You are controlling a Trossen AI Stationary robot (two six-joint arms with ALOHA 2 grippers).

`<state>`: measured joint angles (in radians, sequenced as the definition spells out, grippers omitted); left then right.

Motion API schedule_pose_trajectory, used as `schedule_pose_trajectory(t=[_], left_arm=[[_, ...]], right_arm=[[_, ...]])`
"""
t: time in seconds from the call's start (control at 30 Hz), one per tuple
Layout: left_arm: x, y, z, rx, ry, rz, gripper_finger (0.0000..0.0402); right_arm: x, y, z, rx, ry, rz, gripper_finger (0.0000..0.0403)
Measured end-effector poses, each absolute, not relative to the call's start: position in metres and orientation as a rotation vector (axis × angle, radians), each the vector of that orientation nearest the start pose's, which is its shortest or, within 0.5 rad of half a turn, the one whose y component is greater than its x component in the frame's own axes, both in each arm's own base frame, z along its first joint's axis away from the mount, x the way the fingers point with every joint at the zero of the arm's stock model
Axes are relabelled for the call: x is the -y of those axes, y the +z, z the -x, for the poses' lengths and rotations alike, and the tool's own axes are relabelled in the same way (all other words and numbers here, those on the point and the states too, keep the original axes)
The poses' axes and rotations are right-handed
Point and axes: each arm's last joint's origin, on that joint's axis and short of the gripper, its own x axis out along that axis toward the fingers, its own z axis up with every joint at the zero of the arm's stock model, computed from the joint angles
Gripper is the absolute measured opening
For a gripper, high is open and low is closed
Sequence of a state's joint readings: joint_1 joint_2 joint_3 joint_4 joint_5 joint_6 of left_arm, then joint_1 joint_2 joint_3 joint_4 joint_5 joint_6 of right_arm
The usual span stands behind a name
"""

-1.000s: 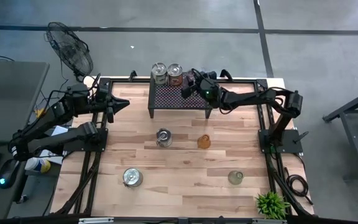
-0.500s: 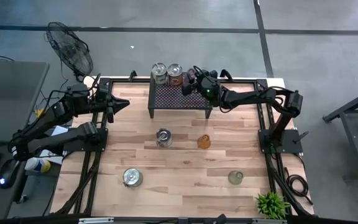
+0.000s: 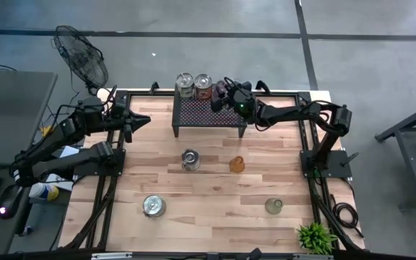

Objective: Pick & Place candle stick holders
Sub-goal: Put the pink candle holder on the shelf

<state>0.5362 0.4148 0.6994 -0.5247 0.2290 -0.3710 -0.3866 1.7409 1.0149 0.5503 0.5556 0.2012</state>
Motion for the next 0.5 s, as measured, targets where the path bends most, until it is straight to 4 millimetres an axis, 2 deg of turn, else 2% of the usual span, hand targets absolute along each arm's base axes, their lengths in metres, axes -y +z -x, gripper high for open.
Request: schedule_pose_trajectory(t=[0.5], left_arm=[[-0.0397,0.3134,-0.0807,-0.168,0.326,0.459,0.0049]], right_arm=[[0.1568,0.2298,-0.3451,-0.108,-0.946,-0.129,0.0131]])
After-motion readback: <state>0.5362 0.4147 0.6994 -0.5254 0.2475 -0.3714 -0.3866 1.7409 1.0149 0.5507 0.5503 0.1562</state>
